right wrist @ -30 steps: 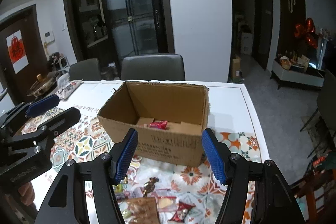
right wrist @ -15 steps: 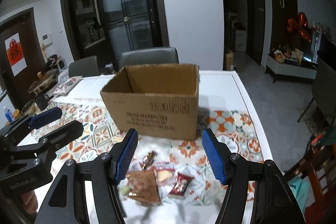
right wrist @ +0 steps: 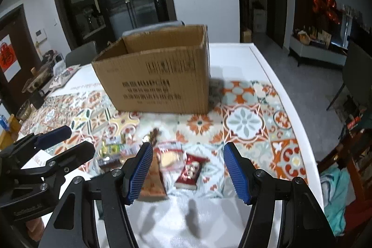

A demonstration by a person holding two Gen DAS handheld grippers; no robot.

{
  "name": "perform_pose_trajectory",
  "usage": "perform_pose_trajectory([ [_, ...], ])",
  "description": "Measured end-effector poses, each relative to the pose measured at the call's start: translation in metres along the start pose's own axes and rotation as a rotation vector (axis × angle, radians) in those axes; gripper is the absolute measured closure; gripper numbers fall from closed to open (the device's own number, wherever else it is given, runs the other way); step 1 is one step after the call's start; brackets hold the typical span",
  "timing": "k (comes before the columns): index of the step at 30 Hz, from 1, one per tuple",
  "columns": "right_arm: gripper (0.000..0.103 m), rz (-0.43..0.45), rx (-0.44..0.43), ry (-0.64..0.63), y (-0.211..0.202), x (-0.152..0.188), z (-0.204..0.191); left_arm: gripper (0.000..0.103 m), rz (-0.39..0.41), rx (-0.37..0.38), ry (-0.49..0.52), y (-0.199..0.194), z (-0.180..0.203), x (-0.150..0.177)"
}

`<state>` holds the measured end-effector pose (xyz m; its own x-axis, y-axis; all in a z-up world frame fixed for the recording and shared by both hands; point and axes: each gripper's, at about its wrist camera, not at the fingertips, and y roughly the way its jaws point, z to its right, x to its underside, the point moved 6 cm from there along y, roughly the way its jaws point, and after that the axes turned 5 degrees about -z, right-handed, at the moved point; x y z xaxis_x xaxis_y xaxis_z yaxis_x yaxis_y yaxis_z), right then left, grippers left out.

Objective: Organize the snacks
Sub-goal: 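Grasp the gold wrapped pastry with the left tool while the right tool grasps the red-and-white candy packet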

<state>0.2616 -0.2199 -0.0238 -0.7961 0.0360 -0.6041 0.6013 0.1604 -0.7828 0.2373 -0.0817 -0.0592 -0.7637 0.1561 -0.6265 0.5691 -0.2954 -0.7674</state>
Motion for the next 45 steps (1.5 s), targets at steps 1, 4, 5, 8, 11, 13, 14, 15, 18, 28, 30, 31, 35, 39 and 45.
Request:
perform_pose_trajectory([
  [1, 0.039, -0.009, -0.002, 0.002, 0.003, 0.003, 0.000, 0.037, -0.010, 0.011, -0.004, 0.004, 0.000, 0.003],
  [4, 0.039, -0.041, 0.001, 0.004, 0.015, 0.012, 0.002, 0.039, -0.053, 0.038, -0.023, 0.018, -0.002, 0.010],
  [5, 0.039, -0.057, -0.004, 0.006, 0.020, 0.016, 0.002, 0.040, -0.068, 0.044, -0.031, 0.023, -0.004, 0.012],
  [8, 0.044, -0.102, -0.009, 0.012, 0.035, 0.025, 0.003, 0.043, -0.109, 0.069, -0.060, 0.038, -0.006, 0.018],
  [11, 0.047, -0.138, -0.012, 0.014, 0.047, 0.032, 0.003, 0.044, -0.143, 0.089, -0.080, 0.050, -0.008, 0.022],
  [13, 0.048, -0.152, -0.015, 0.010, 0.051, 0.035, 0.003, 0.044, -0.160, 0.112, -0.085, 0.056, -0.007, 0.024],
  [14, 0.048, -0.156, -0.021, 0.012, 0.054, 0.036, 0.002, 0.044, -0.163, 0.109, -0.088, 0.058, -0.007, 0.024],
  [15, 0.048, -0.159, -0.025, 0.014, 0.056, 0.036, 0.002, 0.044, -0.167, 0.111, -0.091, 0.061, -0.007, 0.024],
  [18, 0.052, -0.171, -0.024, 0.015, 0.063, 0.037, 0.003, 0.044, -0.182, 0.114, -0.112, 0.071, -0.008, 0.025],
  [28, 0.058, -0.210, -0.034, 0.028, 0.085, 0.035, 0.004, 0.047, -0.237, 0.127, -0.183, 0.094, -0.015, 0.027],
  [30, 0.059, -0.218, -0.039, 0.032, 0.089, 0.035, 0.004, 0.050, -0.241, 0.130, -0.188, 0.097, -0.014, 0.027],
  [31, 0.060, -0.222, -0.039, 0.035, 0.090, 0.036, 0.005, 0.053, -0.244, 0.140, -0.190, 0.097, -0.013, 0.028],
  [35, 0.064, -0.232, -0.046, 0.040, 0.095, 0.037, 0.005, 0.059, -0.240, 0.149, -0.197, 0.098, -0.011, 0.027],
  [39, 0.071, -0.229, -0.040, 0.032, 0.095, 0.037, 0.003, 0.064, -0.234, 0.145, -0.188, 0.095, -0.009, 0.026],
  [45, 0.078, -0.220, -0.053, 0.043, 0.089, 0.038, 0.004, 0.066, -0.213, 0.119, -0.170, 0.088, -0.006, 0.027],
])
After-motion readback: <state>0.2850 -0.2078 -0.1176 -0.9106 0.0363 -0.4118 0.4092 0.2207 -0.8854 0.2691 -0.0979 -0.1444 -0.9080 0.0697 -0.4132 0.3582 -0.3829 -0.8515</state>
